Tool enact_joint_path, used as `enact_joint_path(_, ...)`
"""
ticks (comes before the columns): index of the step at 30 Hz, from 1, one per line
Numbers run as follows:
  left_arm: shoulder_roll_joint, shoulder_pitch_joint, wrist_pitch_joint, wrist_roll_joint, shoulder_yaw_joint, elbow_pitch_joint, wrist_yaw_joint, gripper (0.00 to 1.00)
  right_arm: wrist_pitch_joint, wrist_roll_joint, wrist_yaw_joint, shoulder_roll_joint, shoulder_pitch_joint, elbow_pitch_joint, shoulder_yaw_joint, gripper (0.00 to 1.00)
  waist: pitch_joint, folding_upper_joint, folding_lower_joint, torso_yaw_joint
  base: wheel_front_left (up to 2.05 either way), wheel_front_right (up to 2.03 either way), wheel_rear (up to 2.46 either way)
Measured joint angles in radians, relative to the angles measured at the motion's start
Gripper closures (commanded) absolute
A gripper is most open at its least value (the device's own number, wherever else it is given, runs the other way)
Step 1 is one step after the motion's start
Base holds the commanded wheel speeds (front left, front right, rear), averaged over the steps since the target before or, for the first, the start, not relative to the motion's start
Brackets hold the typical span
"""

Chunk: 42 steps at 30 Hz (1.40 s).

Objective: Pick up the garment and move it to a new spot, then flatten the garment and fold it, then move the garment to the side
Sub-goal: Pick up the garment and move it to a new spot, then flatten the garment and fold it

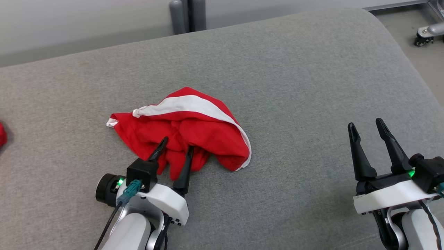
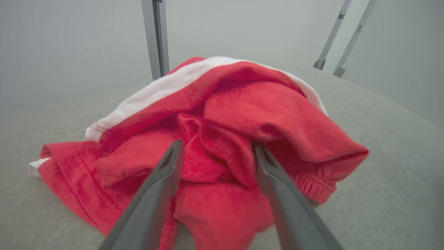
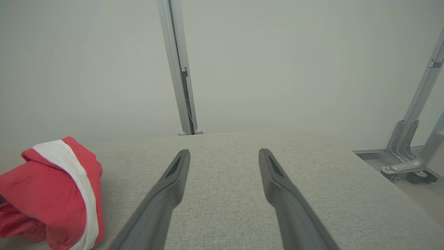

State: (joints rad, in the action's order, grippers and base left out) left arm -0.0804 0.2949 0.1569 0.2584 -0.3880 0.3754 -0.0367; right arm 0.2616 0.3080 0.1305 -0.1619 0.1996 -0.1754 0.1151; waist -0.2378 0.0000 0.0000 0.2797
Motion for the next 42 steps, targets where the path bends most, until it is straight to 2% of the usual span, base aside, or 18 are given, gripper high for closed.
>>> enact_joint_path(8,-0.038,-0.069,0.072,0.044,0.091,-0.072,-0.05,0.0,0.0,-0.012,0.0,-0.017,-0.024,0.0,-0.009,0.0,0.042,0.0,0.0,-0.086,0.0,0.0,0.0)
enact_joint_path(18,-0.111,-0.151,0.091,0.07,0.186,-0.156,-0.081,0.0,0.0,-0.027,0.0,-0.026,-0.049,-0.001,-0.029,0.0,0.092,0.0,0.0,-0.175,0.0,0.0,0.0)
enact_joint_path(29,-0.161,-0.294,0.062,0.088,0.206,-0.242,-0.096,0.0,0.0,-0.037,0.0,-0.034,-0.105,-0.016,-0.016,0.0,0.174,0.0,0.0001,-0.195,0.0,0.0,0.0)
enact_joint_path(42,-0.172,-0.393,0.019,0.096,0.192,-0.337,-0.12,0.0,0.0,-0.047,0.0,-0.025,-0.17,-0.028,-0.019,0.0,0.247,0.0,0.0,-0.193,0.0,0.0,0.0)
